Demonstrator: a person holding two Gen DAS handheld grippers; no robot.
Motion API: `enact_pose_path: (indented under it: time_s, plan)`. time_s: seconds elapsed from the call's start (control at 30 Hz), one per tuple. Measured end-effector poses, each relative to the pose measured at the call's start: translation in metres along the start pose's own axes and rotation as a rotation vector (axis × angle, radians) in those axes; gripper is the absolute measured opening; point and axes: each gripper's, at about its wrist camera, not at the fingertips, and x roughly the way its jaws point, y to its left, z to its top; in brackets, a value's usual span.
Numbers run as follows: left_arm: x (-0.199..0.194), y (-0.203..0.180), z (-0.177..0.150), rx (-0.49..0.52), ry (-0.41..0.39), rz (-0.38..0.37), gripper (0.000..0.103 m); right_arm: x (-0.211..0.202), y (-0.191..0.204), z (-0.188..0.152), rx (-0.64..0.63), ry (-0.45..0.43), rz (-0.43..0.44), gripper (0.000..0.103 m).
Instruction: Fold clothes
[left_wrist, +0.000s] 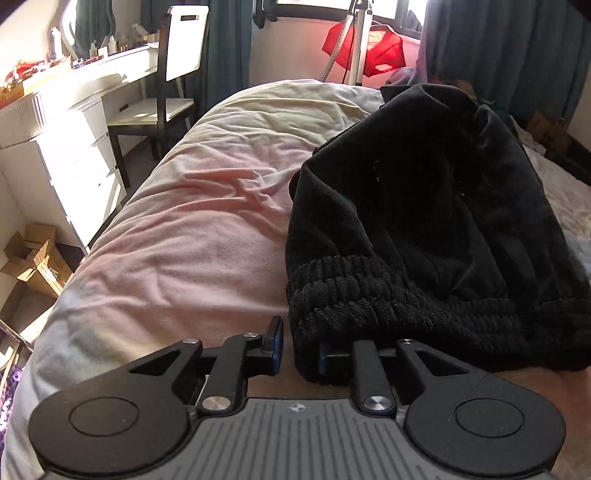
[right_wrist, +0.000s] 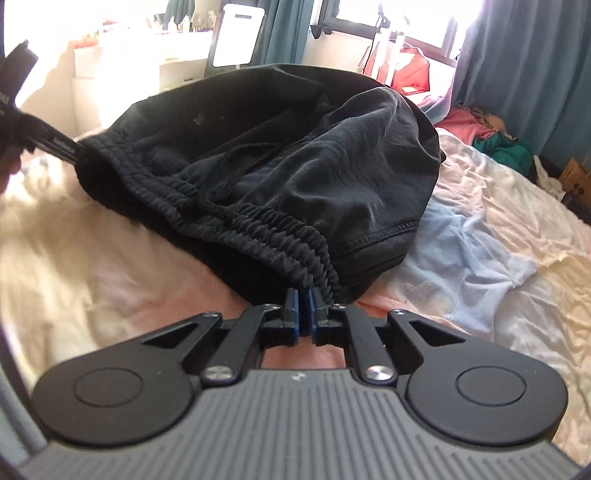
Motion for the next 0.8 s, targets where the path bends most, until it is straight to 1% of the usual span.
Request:
enact_pose_path:
  time_s: [0.07,0.13,0.17,0.2,0.23,0.27,0.3,0.33,0.37,0.4,0.47,0.5,0.6,0.67,0.7,0.73,0.77,0.8]
  plan:
    - [-0.011,0.001,-0.002,-0.028,0.004,-0.002,0.026,-0.012,-0.011,0.002,0.059,-0.013,0.065,0.010]
    - [-0.028,-0.003,-0.006,-0.022,-0.034,0.001,0.033,-0.025,-0.022,0.003,0.120,-0.058,0.106,0.010]
    - [-0.036,-0.006,-0.008,-0.020,-0.055,-0.003,0.043,-0.031,-0.028,0.004,0.161,-0.084,0.131,0.010]
    - [-0.042,-0.008,-0.010,-0.022,-0.075,-0.007,0.049,-0.034,-0.034,0.005,0.211,-0.111,0.155,0.010]
    - [-0.049,-0.009,-0.010,-0.025,-0.098,-0.016,0.051,-0.037,-0.040,0.006,0.260,-0.137,0.179,0.010]
    - [-0.054,-0.010,-0.010,-0.032,-0.118,-0.025,0.055,-0.037,-0.046,0.007,0.314,-0.165,0.193,0.010]
    - [-0.058,-0.011,-0.009,-0.040,-0.141,-0.032,0.063,-0.035,-0.050,0.007,0.358,-0.178,0.179,0.010]
    - [-0.061,-0.013,-0.008,-0.049,-0.172,-0.033,0.069,-0.033,-0.055,0.007,0.402,-0.190,0.165,0.010]
    - [-0.063,-0.015,-0.006,-0.054,-0.209,-0.026,0.082,-0.028,-0.057,0.007,0.421,-0.176,0.133,0.010]
    - [-0.065,-0.017,-0.004,-0.057,-0.244,-0.020,0.086,-0.023,-0.060,0.007,0.439,-0.162,0.102,0.010]
    - [-0.063,-0.023,0.002,-0.056,-0.300,-0.018,0.086,-0.013,-0.067,0.003,0.495,-0.141,0.048,0.010]
    - [-0.061,-0.025,0.005,-0.061,-0.304,-0.026,0.086,-0.007,-0.074,0.000,0.544,-0.125,0.053,0.010]
    - [-0.043,-0.025,0.014,-0.115,-0.260,-0.041,0.086,0.009,-0.091,-0.007,0.691,-0.100,0.107,0.010]
    - [-0.022,-0.021,0.018,-0.166,-0.193,-0.042,0.086,0.017,-0.097,-0.013,0.778,-0.106,0.157,0.011]
    - [-0.012,-0.018,0.021,-0.190,-0.160,-0.040,0.086,0.021,-0.098,-0.017,0.822,-0.106,0.181,0.013]
    - [-0.002,-0.015,0.021,-0.212,-0.131,-0.030,0.086,0.025,-0.099,-0.021,0.867,-0.106,0.205,0.024]
    - [0.006,-0.011,0.022,-0.233,-0.104,-0.024,0.086,0.028,-0.100,-0.025,0.912,-0.106,0.229,0.032]
    - [0.012,-0.008,0.020,-0.252,-0.087,-0.029,0.086,0.032,-0.101,-0.028,0.955,-0.106,0.253,0.050]
